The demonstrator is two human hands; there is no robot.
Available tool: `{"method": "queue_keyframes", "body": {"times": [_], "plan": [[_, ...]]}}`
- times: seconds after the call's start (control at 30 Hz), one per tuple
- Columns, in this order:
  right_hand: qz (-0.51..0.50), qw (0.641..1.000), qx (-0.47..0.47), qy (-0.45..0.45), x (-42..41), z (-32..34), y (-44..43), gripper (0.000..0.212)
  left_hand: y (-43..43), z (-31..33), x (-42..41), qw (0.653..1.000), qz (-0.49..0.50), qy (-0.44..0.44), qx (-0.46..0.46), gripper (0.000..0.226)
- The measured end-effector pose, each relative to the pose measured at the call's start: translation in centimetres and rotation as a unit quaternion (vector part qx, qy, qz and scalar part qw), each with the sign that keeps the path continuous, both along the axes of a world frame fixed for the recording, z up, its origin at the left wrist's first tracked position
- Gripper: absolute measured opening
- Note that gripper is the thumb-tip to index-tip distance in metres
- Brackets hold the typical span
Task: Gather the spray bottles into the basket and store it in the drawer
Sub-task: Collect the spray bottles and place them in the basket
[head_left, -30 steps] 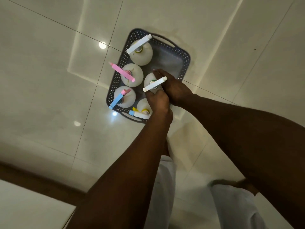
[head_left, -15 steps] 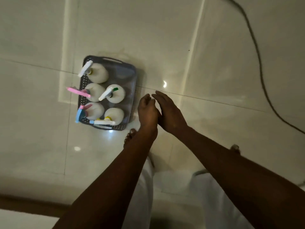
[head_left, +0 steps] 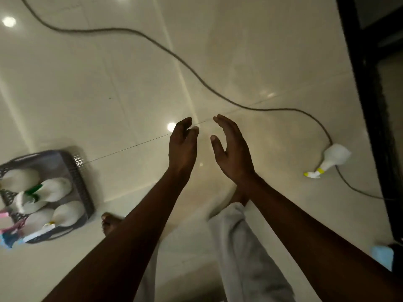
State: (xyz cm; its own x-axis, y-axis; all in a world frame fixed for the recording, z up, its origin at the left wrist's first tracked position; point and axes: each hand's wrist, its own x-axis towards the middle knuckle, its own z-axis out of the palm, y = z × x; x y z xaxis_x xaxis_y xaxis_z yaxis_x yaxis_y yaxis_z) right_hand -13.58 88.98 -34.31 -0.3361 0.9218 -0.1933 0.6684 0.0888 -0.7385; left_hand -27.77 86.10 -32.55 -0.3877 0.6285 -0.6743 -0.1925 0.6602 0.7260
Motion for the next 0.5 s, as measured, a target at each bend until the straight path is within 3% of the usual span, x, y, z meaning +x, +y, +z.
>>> {"method": "queue_keyframes", "body": {"times": [0.5], "plan": [[-0.283, 0.957, -0.039, -0.041, 30.4, -3.4, 3.0, 0.048, 9.7, -5.0, 30.1, 0.972, -0.231, -0.029, -0.029, 0.046]]}}
